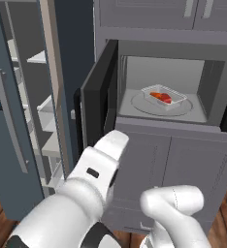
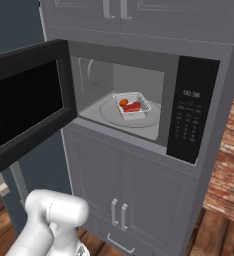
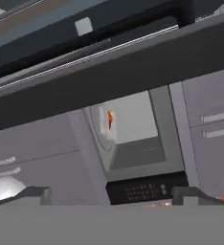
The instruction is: Place the tupperware containing the steak and carrot meal in the microwave. Close the microwave door and press the start button to reheat the meal.
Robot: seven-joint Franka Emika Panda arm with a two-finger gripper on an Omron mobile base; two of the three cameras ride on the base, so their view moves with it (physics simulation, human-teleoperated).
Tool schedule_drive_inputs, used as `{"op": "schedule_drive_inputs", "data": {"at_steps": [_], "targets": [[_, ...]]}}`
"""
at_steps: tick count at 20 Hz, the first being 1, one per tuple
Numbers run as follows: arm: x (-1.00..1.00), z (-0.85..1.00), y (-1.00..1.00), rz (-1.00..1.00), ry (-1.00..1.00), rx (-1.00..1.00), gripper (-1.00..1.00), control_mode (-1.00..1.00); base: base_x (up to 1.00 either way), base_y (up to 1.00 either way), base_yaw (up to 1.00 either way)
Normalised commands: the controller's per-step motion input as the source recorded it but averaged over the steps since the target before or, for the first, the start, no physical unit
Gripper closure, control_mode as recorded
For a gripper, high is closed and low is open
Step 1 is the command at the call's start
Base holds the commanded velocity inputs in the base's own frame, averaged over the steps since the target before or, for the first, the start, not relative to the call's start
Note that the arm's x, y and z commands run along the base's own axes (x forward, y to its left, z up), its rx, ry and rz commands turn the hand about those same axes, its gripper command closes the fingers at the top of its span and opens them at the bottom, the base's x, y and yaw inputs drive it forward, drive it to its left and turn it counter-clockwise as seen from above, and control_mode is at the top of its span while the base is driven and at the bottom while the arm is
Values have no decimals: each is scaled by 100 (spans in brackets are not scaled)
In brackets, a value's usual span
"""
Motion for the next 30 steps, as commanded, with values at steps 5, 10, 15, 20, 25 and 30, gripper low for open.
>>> {"op": "schedule_drive_inputs", "data": {"at_steps": [5,10,15,20,25,30], "targets": [[41,0,69,0,8,-22,-100,-100,0,0,0],[58,0,46,-3,11,-15,-100,-100,0,0,0],[66,0,26,-6,8,-11,-100,-100,0,0,0],[70,-2,31,-7,7,-12,-100,-100,0,0,0],[65,-3,33,-8,5,-13,-100,-100,0,0,0],[32,-1,6,-19,0,-11,-100,-100,0,0,0]]}}
